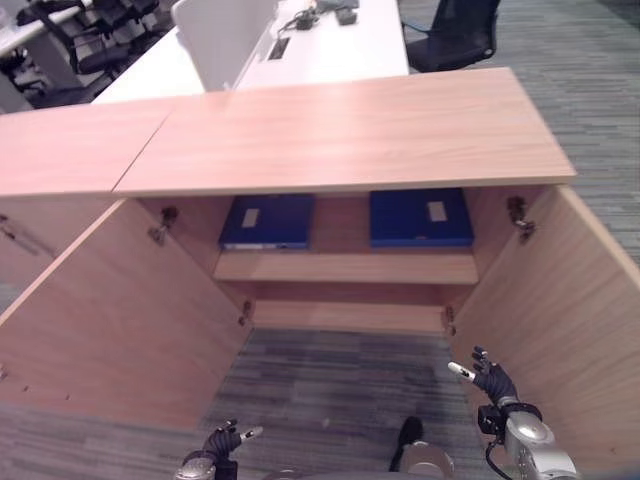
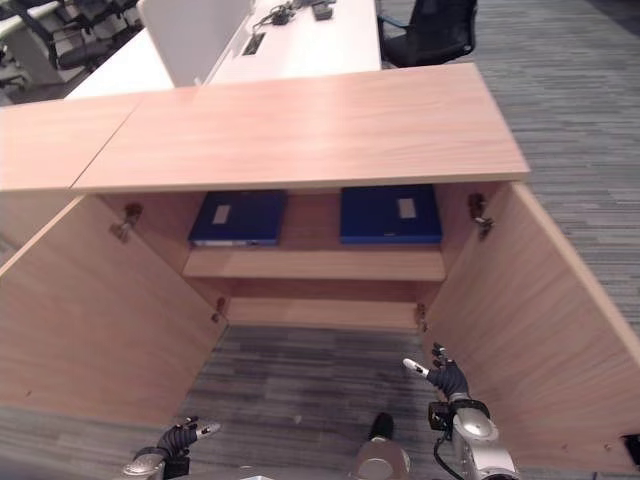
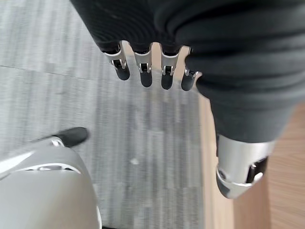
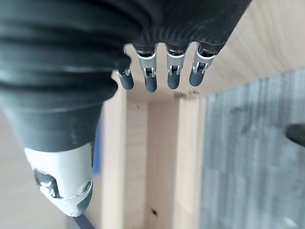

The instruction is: Put the empty folder in the office cabinet

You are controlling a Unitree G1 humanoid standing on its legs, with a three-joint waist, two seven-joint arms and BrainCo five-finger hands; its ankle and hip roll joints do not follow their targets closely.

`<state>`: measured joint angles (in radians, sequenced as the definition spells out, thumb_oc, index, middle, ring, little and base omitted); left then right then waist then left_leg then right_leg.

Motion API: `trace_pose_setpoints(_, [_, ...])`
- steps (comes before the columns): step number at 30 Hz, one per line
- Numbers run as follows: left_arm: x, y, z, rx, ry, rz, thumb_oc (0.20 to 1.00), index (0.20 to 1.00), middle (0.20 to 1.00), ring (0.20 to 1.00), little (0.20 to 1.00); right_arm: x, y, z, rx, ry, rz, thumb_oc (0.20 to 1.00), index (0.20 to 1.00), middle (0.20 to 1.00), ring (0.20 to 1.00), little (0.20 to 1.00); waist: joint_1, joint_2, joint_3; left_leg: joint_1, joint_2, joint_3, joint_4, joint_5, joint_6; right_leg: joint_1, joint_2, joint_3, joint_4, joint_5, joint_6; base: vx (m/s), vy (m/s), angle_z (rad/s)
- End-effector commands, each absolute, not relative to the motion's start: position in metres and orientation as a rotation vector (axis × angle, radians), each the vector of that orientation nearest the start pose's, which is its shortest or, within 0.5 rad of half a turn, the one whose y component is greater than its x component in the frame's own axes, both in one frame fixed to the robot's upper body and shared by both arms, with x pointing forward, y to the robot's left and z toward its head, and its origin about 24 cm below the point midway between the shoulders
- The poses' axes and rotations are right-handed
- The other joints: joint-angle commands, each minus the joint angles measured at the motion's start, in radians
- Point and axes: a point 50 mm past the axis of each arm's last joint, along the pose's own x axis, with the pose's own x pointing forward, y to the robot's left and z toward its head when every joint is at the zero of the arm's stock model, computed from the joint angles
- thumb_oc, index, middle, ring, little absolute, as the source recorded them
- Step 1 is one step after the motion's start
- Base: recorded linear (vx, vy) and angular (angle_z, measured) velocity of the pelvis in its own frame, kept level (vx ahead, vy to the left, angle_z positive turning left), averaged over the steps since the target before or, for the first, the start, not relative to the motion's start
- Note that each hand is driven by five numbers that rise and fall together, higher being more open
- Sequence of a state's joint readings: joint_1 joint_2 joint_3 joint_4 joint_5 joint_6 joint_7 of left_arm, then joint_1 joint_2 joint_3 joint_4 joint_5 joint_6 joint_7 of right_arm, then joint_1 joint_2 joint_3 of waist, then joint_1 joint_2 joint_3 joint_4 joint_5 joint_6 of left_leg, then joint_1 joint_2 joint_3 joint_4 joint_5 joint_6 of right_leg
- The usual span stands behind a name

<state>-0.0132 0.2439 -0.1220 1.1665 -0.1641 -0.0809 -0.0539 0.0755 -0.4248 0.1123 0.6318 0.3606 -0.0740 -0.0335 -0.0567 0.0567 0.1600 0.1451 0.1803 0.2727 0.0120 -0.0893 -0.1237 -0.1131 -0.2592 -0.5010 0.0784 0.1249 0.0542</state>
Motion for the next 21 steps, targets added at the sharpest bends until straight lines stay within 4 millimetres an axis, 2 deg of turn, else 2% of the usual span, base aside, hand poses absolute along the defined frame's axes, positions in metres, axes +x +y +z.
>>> trace_pose_setpoints(1, [0.114,0.243,-0.148,0.17,1.051,0.064,1.0,1.0,1.0,1.0,1.0,0.207,-0.255,-0.062,-0.136,0.504,-0.127,1.0,1.0,1.0,1.0,1.0,0.005,-0.014,-0.034,0.0,0.11,0.051,0.071,0.112,-0.066,0.072,-0.036,0.018,0.012,-0.095,0.112,-0.07,0.135,0.53])
trace_pose_setpoints(2, [0.116,0.244,-0.147,0.186,1.051,0.05,1.0,1.0,1.0,1.0,1.0,0.205,-0.254,-0.064,-0.138,0.516,-0.12,1.0,1.0,1.0,1.0,1.0,0.006,-0.021,-0.037,0.005,0.102,0.064,0.04,0.096,-0.064,0.075,-0.054,0.003,0.015,-0.085,0.117,-0.12,0.266,0.66])
trace_pose_setpoints(3, [0.118,0.245,-0.146,0.211,1.051,0.03,1.0,1.0,1.0,1.0,1.0,0.205,-0.251,-0.066,-0.137,0.526,-0.105,1.0,1.0,1.0,1.0,1.0,0.014,-0.036,-0.039,0.007,0.077,0.046,0.013,0.066,-0.051,0.081,-0.08,-0.009,0.021,-0.063,0.131,-0.08,0.206,0.71])
trace_pose_setpoints(4, [0.118,0.245,-0.146,0.211,1.051,0.03,1.0,1.0,1.0,1.0,1.0,0.205,-0.251,-0.066,-0.136,0.526,-0.105,1.0,1.0,1.0,1.0,1.0,0.014,-0.037,-0.039,0.007,0.077,0.046,0.014,0.066,-0.051,0.082,-0.08,-0.009,0.021,-0.063,0.131,-0.06,0.216,0.68])
trace_pose_setpoints(6, [0.121,0.247,-0.144,0.233,1.042,0.018,1.0,1.0,1.0,1.0,1.0,0.207,-0.244,-0.068,-0.125,0.528,-0.089,1.0,1.0,1.0,1.0,1.0,0.029,-0.06,-0.034,-0.004,0.048,0.019,0.017,0.044,-0.034,0.091,-0.113,-0.017,0.025,-0.033,0.148,-0.04,0.203,0.33])
trace_pose_setpoints(10, [0.125,0.258,-0.14,0.263,1.025,0.033,1.0,1.0,1.0,1.0,1.0,0.211,-0.226,-0.071,-0.089,0.528,-0.051,1.0,1.0,1.0,1.0,1.0,0.078,-0.105,-0.025,-0.018,-0.024,-0.02,-0.01,0.018,0.003,0.113,-0.169,-0.046,0.02,0.015,0.18,-0.05,0.212,0.48])
trace_pose_setpoints(13, [0.126,0.266,-0.136,0.275,1.014,0.051,1.0,1.0,1.0,1.0,1.0,0.213,-0.212,-0.076,-0.047,0.535,-0.032,1.0,1.0,1.0,1.0,1.0,0.117,-0.121,-0.014,-0.029,-0.06,-0.05,-0.027,0.015,0.027,0.117,-0.189,-0.054,0.063,0.019,0.192,-0.04,0.195,0.6])
trace_pose_setpoints(14, [0.128,0.27,-0.133,0.29,1.0,0.053,1.0,1.0,1.0,1.0,1.0,0.213,-0.205,-0.077,-0.02,0.532,-0.025,1.0,1.0,1.0,1.0,1.0,0.123,-0.124,-0.004,-0.04,-0.079,-0.105,-0.044,0.024,0.041,0.104,-0.161,0.038,0.101,0.01,0.195,-0.03,0.158,1.29])
trace_pose_setpoints(15, [0.129,0.27,-0.133,0.29,0.999,0.053,1.0,1.0,1.0,1.0,1.0,0.213,-0.205,-0.077,-0.019,0.532,-0.025,1.0,1.0,1.0,1.0,1.0,0.122,-0.127,-0.006,-0.045,-0.082,-0.105,-0.044,0.027,0.042,0.1,-0.164,0.037,0.099,0.013,0.195,0.01,0.251,1.65])
trace_pose_setpoints(16, [0.132,0.271,-0.131,0.287,0.984,0.056,1.0,1.0,1.0,1.0,1.0,0.21,-0.205,-0.078,0.006,0.534,-0.033,1.0,1.0,1.0,1.0,1.0,0.113,-0.118,0.005,-0.046,-0.103,-0.173,-0.056,0.036,0.06,0.075,-0.074,0.225,0.114,-0.051,0.183,0.04,0.277,1.46])
trace_pose_setpoints(17, [0.132,0.273,-0.131,0.29,0.992,0.059,1.0,1.0,1.0,1.0,1.0,0.206,-0.209,-0.08,0.007,0.537,-0.04,1.0,1.0,1.0,1.0,1.0,0.117,-0.103,0.011,-0.07,-0.135,-0.266,-0.07,0.057,0.086,0.067,0.045,0.316,0.127,-0.143,0.154,0.09,0.281,1.16])
trace_pose_setpoints(19, [0.13,0.275,-0.132,0.283,0.999,0.072,1.0,1.0,1.0,1.0,1.0,0.206,-0.209,-0.08,0.012,0.535,-0.043,1.0,1.0,1.0,1.0,1.0,0.116,-0.096,0.01,-0.076,-0.151,-0.313,-0.085,0.066,0.09,0.042,0.102,0.304,0.091,-0.153,0.126,0.14,0.092,2.31])
trace_pose_setpoints(20, [0.132,0.273,-0.132,0.276,0.995,0.072,1.0,1.0,1.0,1.0,1.0,0.208,-0.211,-0.08,0.014,0.533,-0.058,1.0,1.0,1.0,1.0,1.0,0.11,-0.087,0.02,-0.076,-0.153,-0.335,-0.088,0.07,0.088,0.003,0.117,0.312,0.087,-0.145,0.123,0.25,0.019,2.33])
trace_pose_setpoints(21, [0.137,0.267,-0.133,0.277,0.988,0.045,1.0,1.0,1.0,1.0,1.0,0.206,-0.22,-0.081,0.016,0.546,-0.098,1.0,1.0,1.0,1.0,1.0,0.09,-0.079,0.032,-0.074,-0.182,-0.406,-0.087,0.066,0.087,-0.032,0.127,0.348,0.034,-0.119,0.137,0.22,-0.023,1.03])
